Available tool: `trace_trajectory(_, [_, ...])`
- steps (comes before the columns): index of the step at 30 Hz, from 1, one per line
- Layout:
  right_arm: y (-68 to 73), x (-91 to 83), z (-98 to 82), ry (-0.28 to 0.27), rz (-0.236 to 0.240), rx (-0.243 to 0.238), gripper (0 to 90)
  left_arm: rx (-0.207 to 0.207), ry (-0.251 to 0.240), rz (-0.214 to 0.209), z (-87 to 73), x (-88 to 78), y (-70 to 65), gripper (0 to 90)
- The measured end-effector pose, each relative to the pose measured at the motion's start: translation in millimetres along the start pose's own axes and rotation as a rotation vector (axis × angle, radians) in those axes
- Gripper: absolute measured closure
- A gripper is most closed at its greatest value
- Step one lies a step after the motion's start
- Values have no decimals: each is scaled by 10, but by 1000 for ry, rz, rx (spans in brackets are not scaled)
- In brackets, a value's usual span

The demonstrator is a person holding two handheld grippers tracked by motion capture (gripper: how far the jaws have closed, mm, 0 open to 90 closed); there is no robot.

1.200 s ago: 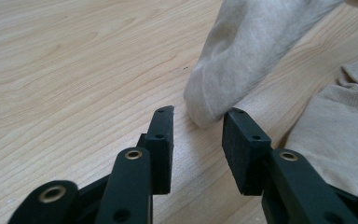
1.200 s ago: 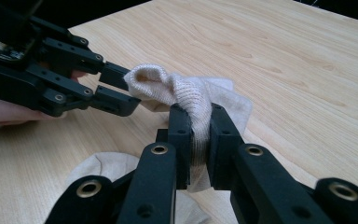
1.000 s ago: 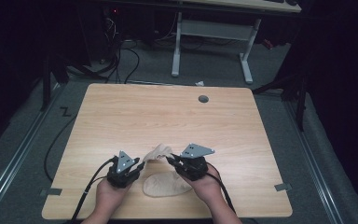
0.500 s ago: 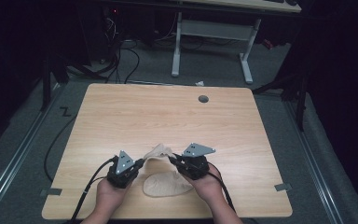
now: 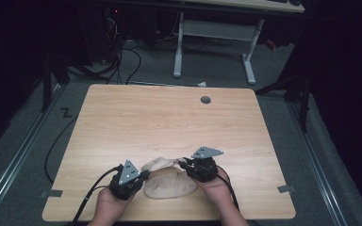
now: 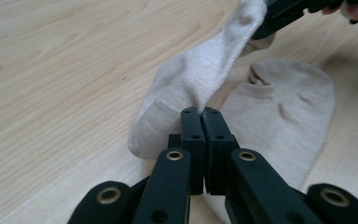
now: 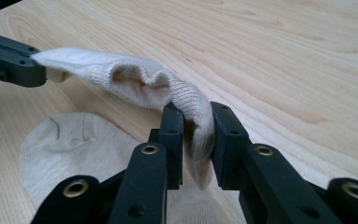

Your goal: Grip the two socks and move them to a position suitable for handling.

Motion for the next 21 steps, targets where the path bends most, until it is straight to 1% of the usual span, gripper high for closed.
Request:
trace_trajectory(2, [-7, -3, -14, -2, -1, 4, 747, -5, -6, 3, 2, -12, -4, 884])
trace_trajectory(7, [-55, 19, -20, 0, -9, 20, 736, -27, -14, 20, 5, 0, 55, 879])
trace_trajectory(12, [-110, 39, -27, 3, -16, 37, 727, -33, -23, 33, 12, 22, 102, 877])
trace_trajectory(16, [-145, 50, -29, 5, -22, 62, 721, -44, -16, 40, 1, 64, 138, 867])
trace_trajectory(17, [-153, 57, -28, 5, -21, 61, 723, -43, -19, 37, 3, 70, 135, 849])
trace_trajectory(18, [-154, 65, -25, 6, -22, 63, 737, -42, -23, 38, 8, 74, 125, 757])
trace_trajectory(19, [-154, 65, -25, 6, -22, 63, 737, -41, -27, 36, 13, 77, 114, 757])
trace_trajectory(21, [-151, 71, -21, 9, -20, 61, 741, -28, -37, 15, 29, 95, 66, 668])
Point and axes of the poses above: each handheld gripper's, and its own axes: x roughly forward along the jaws, z roughly out of its top, y roughly to its left, the point moved 2 cm from there along x, roughly forward along the jaws, and after that the axes turned 12 degrees about x, right-handed, at the moved point
